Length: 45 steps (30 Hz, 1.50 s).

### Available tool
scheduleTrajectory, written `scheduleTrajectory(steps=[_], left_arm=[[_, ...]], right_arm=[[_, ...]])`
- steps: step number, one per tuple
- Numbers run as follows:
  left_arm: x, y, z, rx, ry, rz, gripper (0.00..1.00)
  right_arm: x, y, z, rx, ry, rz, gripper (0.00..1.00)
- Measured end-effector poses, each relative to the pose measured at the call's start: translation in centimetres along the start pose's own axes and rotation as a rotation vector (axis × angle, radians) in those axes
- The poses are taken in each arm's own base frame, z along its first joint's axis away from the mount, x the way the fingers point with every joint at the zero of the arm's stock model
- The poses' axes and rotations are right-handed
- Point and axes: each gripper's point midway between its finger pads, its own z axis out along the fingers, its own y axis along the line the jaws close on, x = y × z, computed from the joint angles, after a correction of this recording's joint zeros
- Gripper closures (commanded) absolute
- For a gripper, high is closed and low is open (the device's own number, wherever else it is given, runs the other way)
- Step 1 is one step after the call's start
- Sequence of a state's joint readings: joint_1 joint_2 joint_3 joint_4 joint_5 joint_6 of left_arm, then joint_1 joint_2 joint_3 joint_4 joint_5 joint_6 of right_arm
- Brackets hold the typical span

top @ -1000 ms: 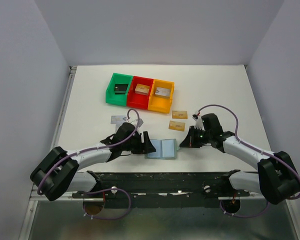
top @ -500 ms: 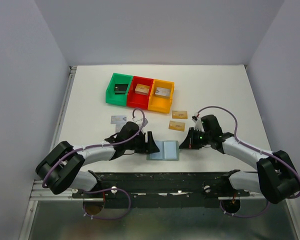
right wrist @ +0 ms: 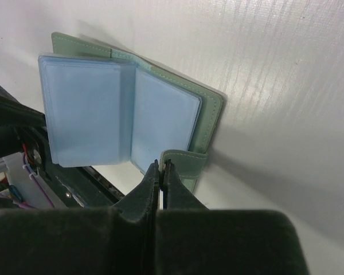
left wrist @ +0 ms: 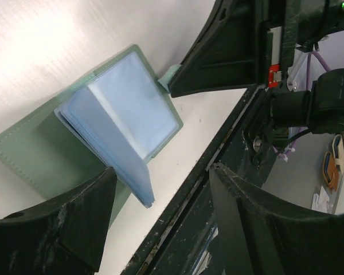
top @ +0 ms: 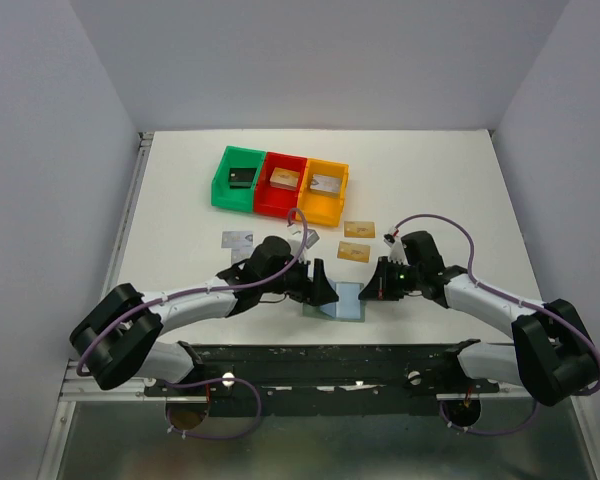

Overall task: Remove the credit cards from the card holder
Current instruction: Remove the credit card from the card holder.

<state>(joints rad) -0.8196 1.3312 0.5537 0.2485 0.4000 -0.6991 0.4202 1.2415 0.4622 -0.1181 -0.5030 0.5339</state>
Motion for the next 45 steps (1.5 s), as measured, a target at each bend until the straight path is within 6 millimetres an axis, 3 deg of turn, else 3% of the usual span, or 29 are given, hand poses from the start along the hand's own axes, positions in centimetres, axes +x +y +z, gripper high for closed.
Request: scheduleTrajectory(steps=[18, 27, 34, 45], left_arm=[[-0.9, -3.1, 2.6, 0.065, 0.054, 0.093, 0.25], [-1.3, -1.6, 1.5, -0.020, -0.015, 0.074, 0.25], [-1.2, -0.3, 1.4, -0.081, -0.020, 0.058, 0.26], [0.6, 2.5, 3.1, -0.201, 0.093, 0.035, 0.23]], right_arm=[[-0.6, 1.3, -1.1, -0.032, -0.041, -0.031, 1.00], [-1.4, 3.2, -2.7, -0.072, -0.066, -0.071, 1.00], [-1.1, 3.2, -2.9, -0.074, -0.052, -0.070, 1.00], [-1.1, 3.2, -2.8, -0.076, -0.049, -0.070, 1.00]])
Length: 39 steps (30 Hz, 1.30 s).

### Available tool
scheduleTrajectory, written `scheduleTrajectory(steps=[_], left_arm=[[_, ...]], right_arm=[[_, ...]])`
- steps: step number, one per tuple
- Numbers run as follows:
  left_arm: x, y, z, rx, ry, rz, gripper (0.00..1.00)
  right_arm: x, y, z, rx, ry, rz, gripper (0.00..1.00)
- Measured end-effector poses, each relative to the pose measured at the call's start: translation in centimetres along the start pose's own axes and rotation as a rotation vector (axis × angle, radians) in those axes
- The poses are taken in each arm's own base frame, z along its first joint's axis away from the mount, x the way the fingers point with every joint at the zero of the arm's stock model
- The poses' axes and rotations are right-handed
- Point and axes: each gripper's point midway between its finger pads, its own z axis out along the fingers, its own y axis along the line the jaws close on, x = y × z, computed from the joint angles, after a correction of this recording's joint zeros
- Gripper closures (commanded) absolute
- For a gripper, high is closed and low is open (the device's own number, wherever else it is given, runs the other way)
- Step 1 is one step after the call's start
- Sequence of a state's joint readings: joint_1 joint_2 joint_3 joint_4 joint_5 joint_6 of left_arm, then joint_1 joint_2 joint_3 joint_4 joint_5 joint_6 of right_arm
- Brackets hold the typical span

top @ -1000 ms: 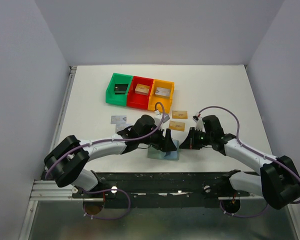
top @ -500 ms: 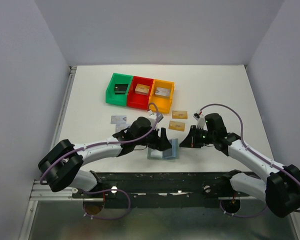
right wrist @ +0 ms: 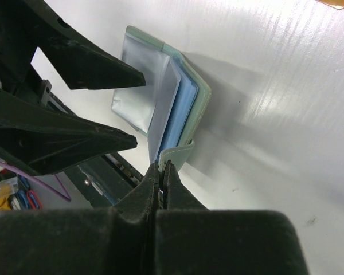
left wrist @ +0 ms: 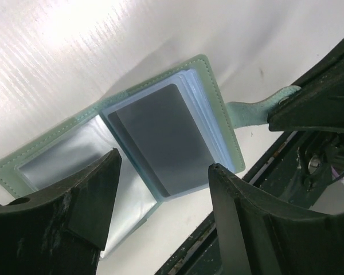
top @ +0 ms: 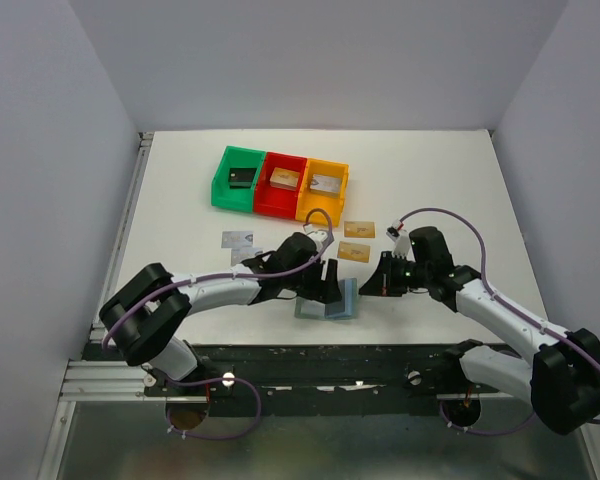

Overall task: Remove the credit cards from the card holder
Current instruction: Remove the credit card from the card holder.

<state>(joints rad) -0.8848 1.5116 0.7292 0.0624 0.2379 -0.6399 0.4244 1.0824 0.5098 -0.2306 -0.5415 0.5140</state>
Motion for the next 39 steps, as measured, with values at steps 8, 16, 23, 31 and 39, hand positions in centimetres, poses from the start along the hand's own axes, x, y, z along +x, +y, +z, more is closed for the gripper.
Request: scheduleTrajectory(steps=[8, 16, 23, 31, 39], left_arm=[[-1.5, -1.0, 0.1, -0.061, -0.012, 0.067, 0.20], [-1.9, -0.8, 0.6, -0.186, 0.001, 0.137, 0.20], [-1.3, 0.4, 0.9, -0.291, 0.033, 0.174, 0.20], [-1.2, 0.5, 0.7, -0.327, 0.035, 0.187, 0.19], [-0.9, 0.4, 0.7, -0.333, 0.041, 0.191, 0.19]], right_arm=[[0.1, -0.1, 0.0, 0.003, 0.005, -0.006, 1.00], [0.0, 0.1, -0.1, 0.005, 0.010, -0.004, 1.00], [0.0, 0.7, -0.1, -0.004, 0.018, -0.017, 1.00], [0.3, 0.9, -0.1, -0.007, 0.027, -0.022, 1.00], [0.5, 1.0, 0.0, -0.011, 0.034, -0.028, 1.00]])
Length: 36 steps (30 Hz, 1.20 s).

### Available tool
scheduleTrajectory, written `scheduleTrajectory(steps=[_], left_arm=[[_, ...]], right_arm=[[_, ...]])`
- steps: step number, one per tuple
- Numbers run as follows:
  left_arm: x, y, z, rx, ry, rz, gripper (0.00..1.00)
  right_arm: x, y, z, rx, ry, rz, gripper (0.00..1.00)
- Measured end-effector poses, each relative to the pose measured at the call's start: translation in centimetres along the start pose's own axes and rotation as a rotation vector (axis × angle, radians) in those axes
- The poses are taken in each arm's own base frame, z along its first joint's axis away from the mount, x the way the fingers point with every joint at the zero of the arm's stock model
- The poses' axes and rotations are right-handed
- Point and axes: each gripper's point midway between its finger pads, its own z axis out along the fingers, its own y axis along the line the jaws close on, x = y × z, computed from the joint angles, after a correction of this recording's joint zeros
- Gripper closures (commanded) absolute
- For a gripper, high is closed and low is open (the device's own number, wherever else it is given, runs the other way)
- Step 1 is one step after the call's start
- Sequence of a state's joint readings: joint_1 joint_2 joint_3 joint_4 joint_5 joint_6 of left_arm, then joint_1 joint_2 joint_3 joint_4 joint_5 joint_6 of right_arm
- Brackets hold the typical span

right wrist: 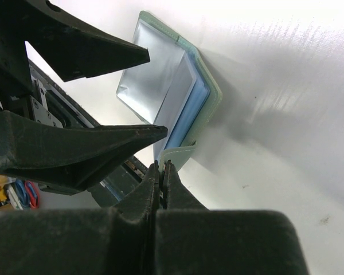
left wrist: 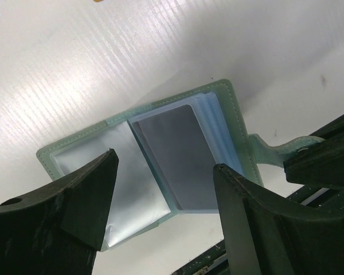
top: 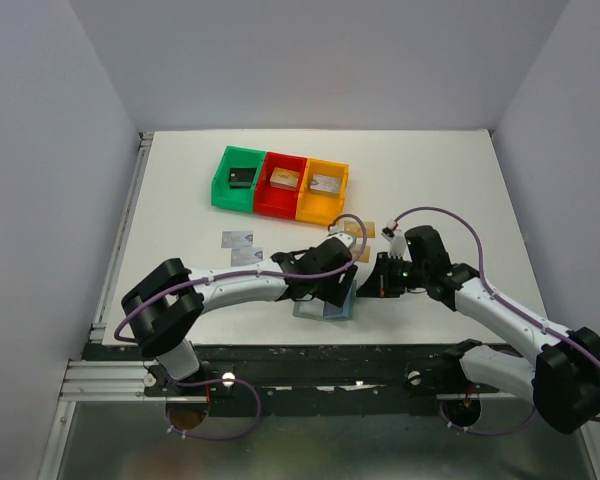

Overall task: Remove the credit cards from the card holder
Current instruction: Remove the credit card from the card holder.

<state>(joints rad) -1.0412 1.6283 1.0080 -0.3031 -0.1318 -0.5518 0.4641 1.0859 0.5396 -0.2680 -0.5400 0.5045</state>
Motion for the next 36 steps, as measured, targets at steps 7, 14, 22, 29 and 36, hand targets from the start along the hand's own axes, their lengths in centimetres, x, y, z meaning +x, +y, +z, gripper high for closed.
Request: scheduleTrajectory(steps=[7, 14, 22, 29, 36], left_arm=[[-0.2, -0.8, -0.3, 0.011, -0.004, 0.008, 0.19], [-0.4, -1.3, -0.5, 0.015, -0.008, 0.010, 0.19], [0.2, -1.3, 0.1, 0.006, 0.013, 0.012, 0.19], [0.3, -1.3, 0.3, 0.002, 0.021, 0.013, 0.19], [0.3, -1.1, 0.3, -0.016, 0.019, 0.009, 0.19]], right_arm=[[0.0, 0.0, 0.0, -0.001, 0.001, -0.001, 1.00], [0.0, 0.0, 0.0, -0.001, 0.001, -0.001, 1.00], [0.0, 0.0, 0.0, -0.001, 0.002, -0.001, 1.00], [0.1, 0.1, 0.0, -0.002, 0.004, -0.003, 1.00], [0.1, 0.1, 0.0, -0.002, 0.004, -0.004, 1.00]])
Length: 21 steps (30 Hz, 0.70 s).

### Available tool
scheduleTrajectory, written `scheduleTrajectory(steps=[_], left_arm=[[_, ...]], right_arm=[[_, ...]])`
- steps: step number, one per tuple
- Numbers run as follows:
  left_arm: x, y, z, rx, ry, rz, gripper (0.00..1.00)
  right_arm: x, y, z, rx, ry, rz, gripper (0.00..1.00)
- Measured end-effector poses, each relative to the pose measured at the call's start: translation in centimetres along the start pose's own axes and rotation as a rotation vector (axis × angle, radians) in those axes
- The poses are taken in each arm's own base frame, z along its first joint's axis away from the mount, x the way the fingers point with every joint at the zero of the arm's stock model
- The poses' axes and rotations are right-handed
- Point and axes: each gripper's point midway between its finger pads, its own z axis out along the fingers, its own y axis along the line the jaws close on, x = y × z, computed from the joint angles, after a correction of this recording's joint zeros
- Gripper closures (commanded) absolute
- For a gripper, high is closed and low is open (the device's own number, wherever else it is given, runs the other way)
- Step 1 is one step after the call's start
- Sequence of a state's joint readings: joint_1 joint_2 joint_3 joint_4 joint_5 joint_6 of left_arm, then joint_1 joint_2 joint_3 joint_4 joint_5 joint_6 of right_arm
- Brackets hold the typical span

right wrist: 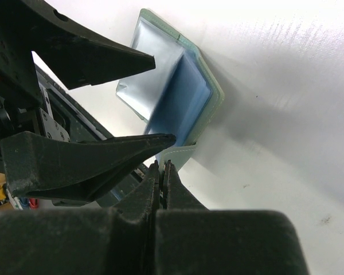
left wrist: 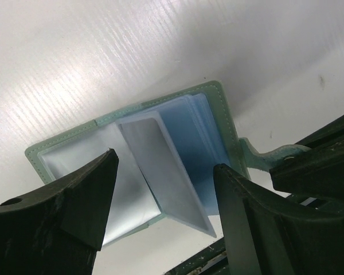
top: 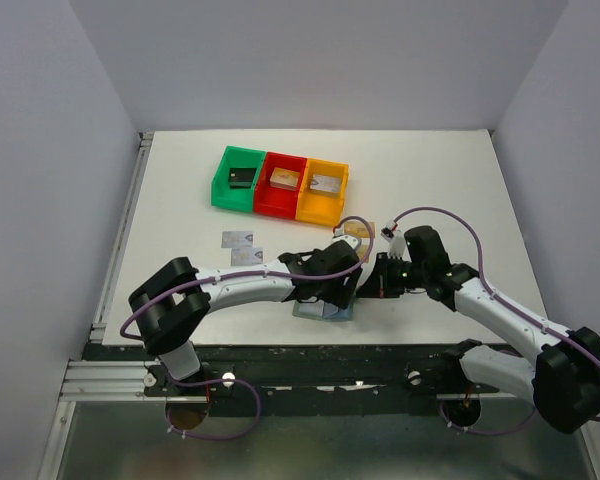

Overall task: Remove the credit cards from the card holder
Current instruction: Remove the credit card from the card holder.

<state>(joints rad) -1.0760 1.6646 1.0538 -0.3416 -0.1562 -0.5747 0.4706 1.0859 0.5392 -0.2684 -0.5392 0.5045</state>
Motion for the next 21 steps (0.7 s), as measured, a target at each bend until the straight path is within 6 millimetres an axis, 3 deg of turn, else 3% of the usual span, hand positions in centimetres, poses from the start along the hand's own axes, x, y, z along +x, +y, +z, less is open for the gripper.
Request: scheduleTrajectory(steps=[21], left_arm=[[-0.1, 2.1, -0.9, -0.093, -0.035, -0.021, 0.19]], right_arm=[[0.0, -1.0, 0.0, 0.051, -0.008, 0.003, 1.00]])
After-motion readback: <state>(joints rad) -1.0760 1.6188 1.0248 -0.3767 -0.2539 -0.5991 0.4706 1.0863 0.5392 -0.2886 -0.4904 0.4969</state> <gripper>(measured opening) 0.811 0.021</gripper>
